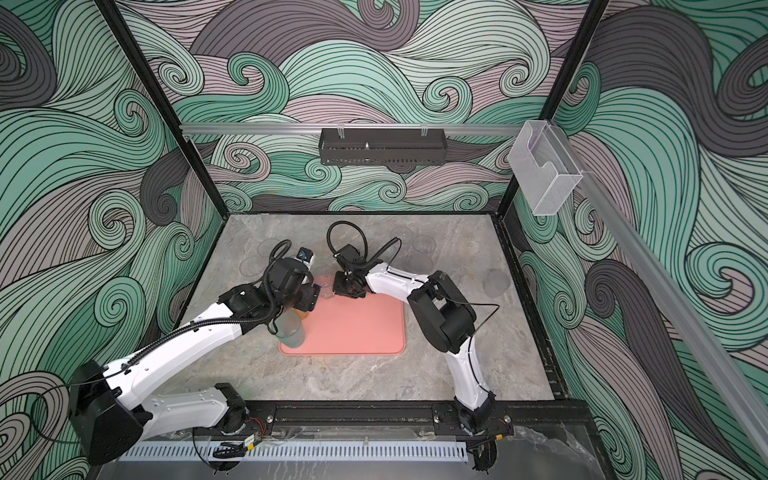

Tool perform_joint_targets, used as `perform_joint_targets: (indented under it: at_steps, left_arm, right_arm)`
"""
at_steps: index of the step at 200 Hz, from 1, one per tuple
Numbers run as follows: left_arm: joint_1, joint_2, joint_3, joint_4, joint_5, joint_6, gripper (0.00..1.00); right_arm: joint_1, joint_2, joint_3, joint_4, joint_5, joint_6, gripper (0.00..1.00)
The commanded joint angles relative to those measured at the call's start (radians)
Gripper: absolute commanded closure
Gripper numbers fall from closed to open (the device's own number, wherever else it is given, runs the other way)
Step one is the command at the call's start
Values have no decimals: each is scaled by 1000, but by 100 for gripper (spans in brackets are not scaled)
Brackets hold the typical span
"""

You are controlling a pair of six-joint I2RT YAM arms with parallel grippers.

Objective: Place the glasses into the tray
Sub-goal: Move the glass to the tray.

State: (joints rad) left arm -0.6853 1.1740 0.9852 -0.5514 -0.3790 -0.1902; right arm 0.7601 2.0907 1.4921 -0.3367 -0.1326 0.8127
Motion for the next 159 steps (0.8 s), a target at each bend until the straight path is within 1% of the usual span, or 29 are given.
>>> perform_joint_targets:
  at_steps: [1,63,86,100,119,145,159]
  left_arm:
    - [11,-31,-1,25,-42,20,24]
    - [20,-42,-3,23,-43,16,24]
    - [26,-52,-1,27,-46,21,24]
    - [40,-61,7,20,-46,27,25]
    - [82,-76,24,5,-39,34,25]
    - [201,-90,72,-42,29,5,28]
    - [246,-85,90,-57,29,5,29]
  right_arm:
    - [8,18,35,6,11,16,70]
    - [7,17,36,-6,11,-6,70]
    - [7,-21,28,-18,31,-40,70]
    - [6,-54,20,-63,46,-69,69]
    - [6,-100,15,-99,57,-110,69]
    - [5,-175,-23,-129,72,-151,68]
    - [5,-214,-46,-139,78,-166,68]
